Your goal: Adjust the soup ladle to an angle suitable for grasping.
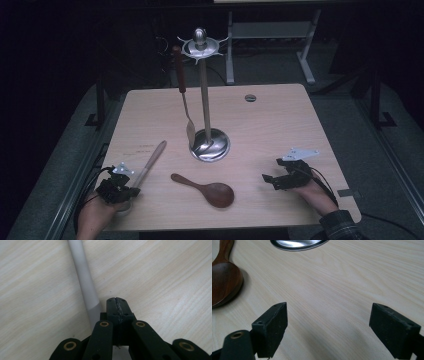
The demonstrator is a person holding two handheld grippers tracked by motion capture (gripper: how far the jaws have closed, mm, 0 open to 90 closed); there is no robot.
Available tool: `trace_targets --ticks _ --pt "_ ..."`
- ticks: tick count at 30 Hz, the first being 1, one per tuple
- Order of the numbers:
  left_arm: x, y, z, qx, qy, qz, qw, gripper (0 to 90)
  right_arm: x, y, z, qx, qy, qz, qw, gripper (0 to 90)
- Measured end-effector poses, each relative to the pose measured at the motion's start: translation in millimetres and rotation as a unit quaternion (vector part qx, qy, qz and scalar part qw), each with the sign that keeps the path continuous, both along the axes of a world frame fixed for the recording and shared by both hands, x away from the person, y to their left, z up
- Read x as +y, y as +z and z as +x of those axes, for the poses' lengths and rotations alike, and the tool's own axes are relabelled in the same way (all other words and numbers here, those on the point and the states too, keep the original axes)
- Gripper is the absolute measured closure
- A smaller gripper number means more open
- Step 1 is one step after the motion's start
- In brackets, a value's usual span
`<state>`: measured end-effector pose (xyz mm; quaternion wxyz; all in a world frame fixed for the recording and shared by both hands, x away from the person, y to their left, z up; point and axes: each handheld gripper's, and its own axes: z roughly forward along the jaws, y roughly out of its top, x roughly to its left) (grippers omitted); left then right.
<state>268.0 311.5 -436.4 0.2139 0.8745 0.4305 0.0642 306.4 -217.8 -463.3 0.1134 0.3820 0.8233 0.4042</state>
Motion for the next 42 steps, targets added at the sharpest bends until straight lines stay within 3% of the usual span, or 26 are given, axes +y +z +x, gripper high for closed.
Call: trace_targets --ticks 4,7,10,16,19,22,24,25,29,32,33,35,42 --pt "0.0 0.9 1.9 -0.002 0.002 -0.009 1.0000 89.8 -0.1 -0.1 0.0 0.000 0.000 0.000 1.0000 14.9" --pt "3.3 7.6 4.9 -0.006 0.009 -0.035 0.9993 89.8 0.0 0.2 0.0 0.000 0.001 0.000 1.0000 14.9" --pt "4.8 20.0 15.3 -0.022 0.015 -0.056 0.9981 89.8 0.8 -0.2 0.3 0.000 0.001 0.000 1.0000 14.9" --pt "5.5 26.9 35.3 -0.034 0.026 -0.066 0.9969 89.8 1.2 0.0 -0.1 0.000 0.002 -0.001 1.0000 14.8" --pt "2.4 31.9 57.1 -0.040 0.037 -0.061 0.9966 89.8 1.8 -0.3 0.1 0.003 0.000 0.000 1.0000 14.8" --pt "-0.4 31.9 70.0 -0.038 0.040 -0.058 0.9968 89.8 1.9 -0.5 0.3 0.003 0.002 -0.001 1.0000 14.9" --pt "-3.9 29.2 82.5 -0.039 0.044 -0.056 0.9967 89.8 1.9 -0.6 0.3 0.004 0.001 -0.001 1.0000 14.9" --pt "-7.3 25.3 92.1 -0.030 0.049 -0.051 0.9971 89.8 1.3 -0.7 0.7 0.003 0.001 -0.001 1.0000 14.9" --pt "-11.7 14.0 108.0 -0.018 0.067 -0.038 0.9968 89.8 0.3 -0.8 0.8 0.003 0.001 -0.001 1.0000 14.9" --pt "-12.2 9.4 111.7 -0.013 0.070 -0.031 0.9970 89.8 0.1 -1.0 0.9 0.004 0.001 -0.001 1.0000 14.8" --pt "-12.3 5.9 113.9 -0.007 0.068 -0.017 0.9975 89.8 0.3 -0.9 1.0 0.004 0.002 -0.001 1.0000 14.9" --pt "-12.5 4.0 114.5 -0.001 0.070 -0.011 0.9975 89.8 0.5 -1.1 1.2 0.003 0.004 -0.002 1.0000 14.9" --pt "-16.3 2.2 114.3 0.006 0.056 -0.008 0.9984 89.8 1.4 -1.0 1.0 0.004 0.003 -0.003 1.0000 14.9"
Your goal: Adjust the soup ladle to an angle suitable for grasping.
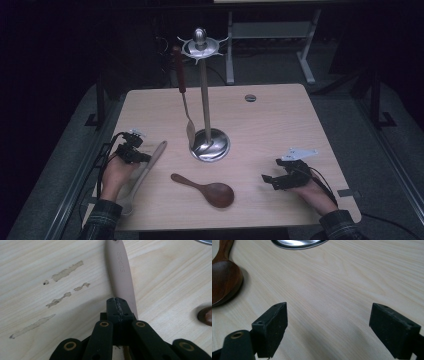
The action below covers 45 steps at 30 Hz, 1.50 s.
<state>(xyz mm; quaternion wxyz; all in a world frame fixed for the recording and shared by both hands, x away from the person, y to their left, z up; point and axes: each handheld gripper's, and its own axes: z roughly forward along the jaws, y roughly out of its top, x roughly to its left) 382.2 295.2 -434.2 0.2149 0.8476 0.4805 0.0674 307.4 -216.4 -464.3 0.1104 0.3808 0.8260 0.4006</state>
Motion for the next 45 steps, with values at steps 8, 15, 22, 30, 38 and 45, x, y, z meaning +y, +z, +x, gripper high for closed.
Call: trace_targets --ticks 8,15,22,30,38,45 --pt "-16.4 -0.6 -3.2 0.013 -0.054 -0.024 0.9982 89.8 -0.6 0.0 0.2 -0.001 0.001 -0.001 1.0000 14.9" --pt "-29.4 0.1 -8.4 0.022 -0.075 -0.039 0.9961 89.8 -0.6 -0.1 0.1 -0.001 0.002 -0.001 1.0000 14.9" --pt "-24.4 6.4 -11.7 0.016 -0.072 -0.038 0.9965 89.6 -0.9 0.2 0.0 -0.001 0.003 0.000 1.0000 14.9" --pt "-23.8 25.5 -29.6 0.031 -0.083 -0.006 0.9960 73.5 -0.2 0.2 0.0 0.000 0.003 0.001 1.0000 14.9" --pt "-37.1 14.3 -30.2 0.058 -0.096 0.048 0.9925 69.5 -0.5 0.2 -0.1 -0.001 0.003 0.001 1.0000 14.9" --pt "-44.5 5.3 -29.8 0.068 -0.098 0.077 0.9899 70.3 -0.4 0.3 -0.2 0.000 0.004 0.002 1.0000 14.9"
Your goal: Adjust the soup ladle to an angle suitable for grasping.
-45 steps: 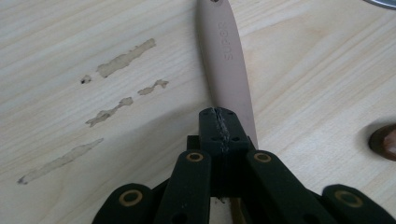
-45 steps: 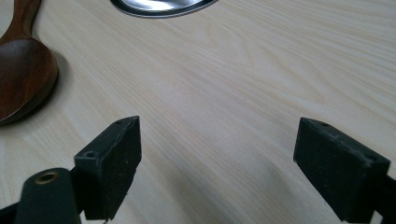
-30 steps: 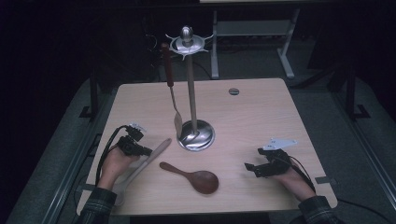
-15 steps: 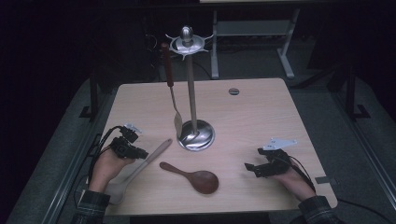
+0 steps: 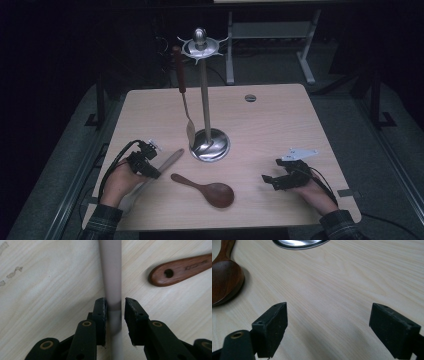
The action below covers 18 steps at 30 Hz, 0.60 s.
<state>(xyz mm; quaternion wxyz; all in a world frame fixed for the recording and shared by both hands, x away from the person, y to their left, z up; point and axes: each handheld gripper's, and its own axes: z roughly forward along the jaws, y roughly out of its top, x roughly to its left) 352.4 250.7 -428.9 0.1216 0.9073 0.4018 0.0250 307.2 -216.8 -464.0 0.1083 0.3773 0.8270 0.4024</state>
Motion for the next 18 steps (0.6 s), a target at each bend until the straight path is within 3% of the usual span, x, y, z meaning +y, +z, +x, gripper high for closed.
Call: trace_targets --ticks 4,18 --pt "-2.5 -4.5 0.7 0.003 -0.003 0.008 1.0000 71.7 0.2 0.1 -0.1 0.000 0.000 0.001 1.0000 14.9" --pt "-3.8 -4.6 1.8 -0.008 0.007 0.005 0.9999 76.1 0.3 -0.1 0.0 0.000 0.002 0.000 1.0000 14.9"
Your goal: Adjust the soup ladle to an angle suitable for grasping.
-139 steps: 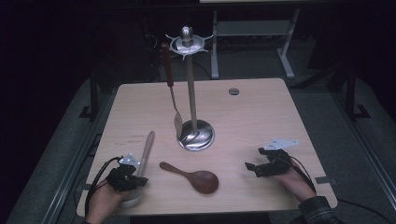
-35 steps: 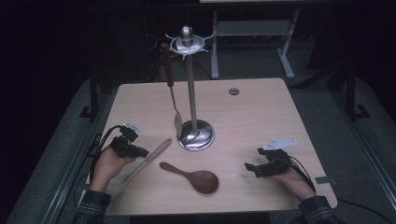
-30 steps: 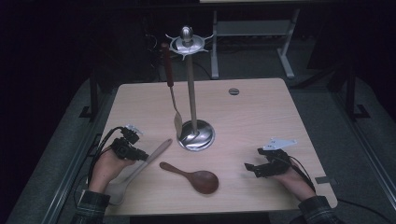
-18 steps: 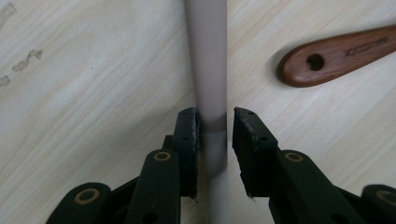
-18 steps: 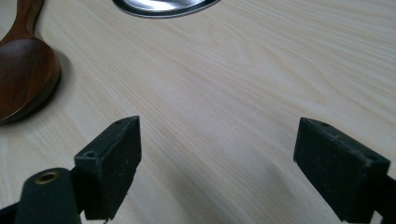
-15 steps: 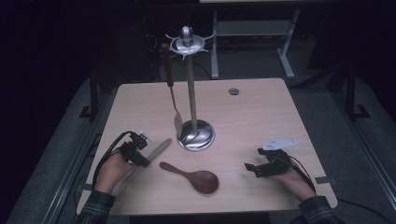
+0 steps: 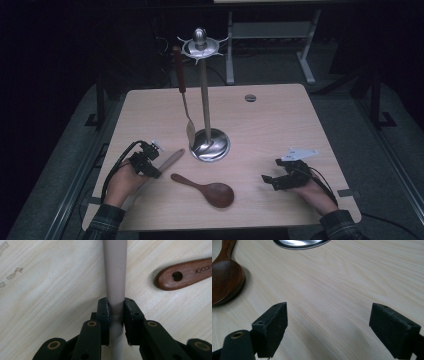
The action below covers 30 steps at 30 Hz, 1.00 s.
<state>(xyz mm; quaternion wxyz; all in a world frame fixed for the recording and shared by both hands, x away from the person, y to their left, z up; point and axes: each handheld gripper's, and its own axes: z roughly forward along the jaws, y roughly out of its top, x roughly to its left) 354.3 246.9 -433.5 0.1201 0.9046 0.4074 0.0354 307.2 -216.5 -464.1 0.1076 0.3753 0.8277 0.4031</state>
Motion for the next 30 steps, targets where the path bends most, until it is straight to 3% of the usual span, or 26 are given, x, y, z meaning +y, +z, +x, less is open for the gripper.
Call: trace_targets --ticks 3,7,8,9,10,11,13,14,15,16,18,19,22,23,24,25,27,28,29,30 --pt "1.3 2.3 -0.1 -0.001 0.000 -0.010 0.9999 76.2 -0.4 0.1 0.0 0.001 -0.001 0.002 1.0000 14.9" --pt "7.6 12.1 -2.3 -0.017 0.003 -0.026 0.9995 76.1 -0.6 0.0 0.1 0.000 -0.001 0.001 1.0000 14.9" --pt "12.3 16.9 -3.8 -0.030 0.007 -0.044 0.9985 76.1 -0.5 0.1 0.0 0.000 0.000 0.001 1.0000 14.9" --pt "12.3 16.9 -3.8 -0.030 0.007 -0.044 0.9985 76.1 -0.5 0.1 0.0 0.000 0.000 0.001 1.0000 14.9" --pt "17.8 22.2 -5.1 -0.048 0.009 -0.067 0.9966 76.1 -0.4 0.2 -0.2 0.000 -0.001 0.001 1.0000 14.9" --pt "17.8 22.2 -5.1 -0.048 0.009 -0.067 0.9966 76.1 -0.4 0.3 -0.2 0.000 -0.001 0.001 1.0000 14.9" --pt "23.6 28.9 -6.6 -0.067 0.008 -0.087 0.9939 76.1 -0.5 0.3 -0.1 -0.001 -0.001 0.002 1.0000 14.9" --pt "29.8 36.1 -8.8 -0.086 0.013 -0.114 0.9897 76.2 -0.8 0.5 0.2 -0.001 -0.002 0.003 1.0000 14.9" --pt "29.8 36.1 -8.8 -0.086 0.013 -0.114 0.9897 76.2 -0.8 0.5 0.2 -0.001 -0.002 0.003 1.0000 14.9" --pt "35.5 43.2 -11.5 -0.106 0.019 -0.139 0.9844 76.2 -0.8 0.4 0.3 0.000 -0.002 0.003 1.0000 15.0" --pt "40.9 49.4 -14.4 -0.126 0.026 -0.160 0.9787 76.2 -0.4 0.0 0.2 0.001 -0.001 0.002 1.0000 15.0" --pt "40.9 49.4 -14.4 -0.126 0.026 -0.160 0.9787 76.2 -0.4 0.0 0.2 0.001 -0.001 0.002 1.0000 15.0" --pt "48.0 57.4 -19.2 -0.151 0.029 -0.187 0.9702 76.2 -0.1 0.1 0.0 0.001 0.000 0.002 1.0000 15.1" --pt "52.1 61.4 -22.4 -0.170 0.031 -0.204 0.9636 76.2 -0.1 0.2 -0.1 0.001 -0.001 0.002 1.0000 15.1" --pt "54.1 63.4 -23.6 -0.179 0.030 -0.209 0.9609 76.3 -0.1 0.2 -0.1 0.000 -0.001 0.002 1.0000 15.1" --pt "54.1 63.4 -23.6 -0.179 0.030 -0.209 0.9609 76.3 -0.1 0.2 -0.1 0.000 -0.001 0.002 1.0000 15.1" --pt "56.9 66.9 -26.2 -0.195 0.030 -0.223 0.9548 76.2 -0.2 0.1 -0.2 0.000 -0.001 0.002 1.0000 15.1" --pt "58.7 69.4 -28.7 -0.211 0.027 -0.233 0.9490 76.3 -0.2 0.0 -0.1 0.000 0.000 0.002 1.0000 15.1" --pt "58.7 69.4 -28.7 -0.211 0.027 -0.233 0.9490 76.2 -0.2 0.0 -0.1 0.000 0.000 0.002 1.0000 15.1" --pt "60.2 71.8 -31.2 -0.227 0.021 -0.242 0.9432 76.3 -0.1 0.0 -0.1 0.001 0.000 0.002 1.0000 15.1"
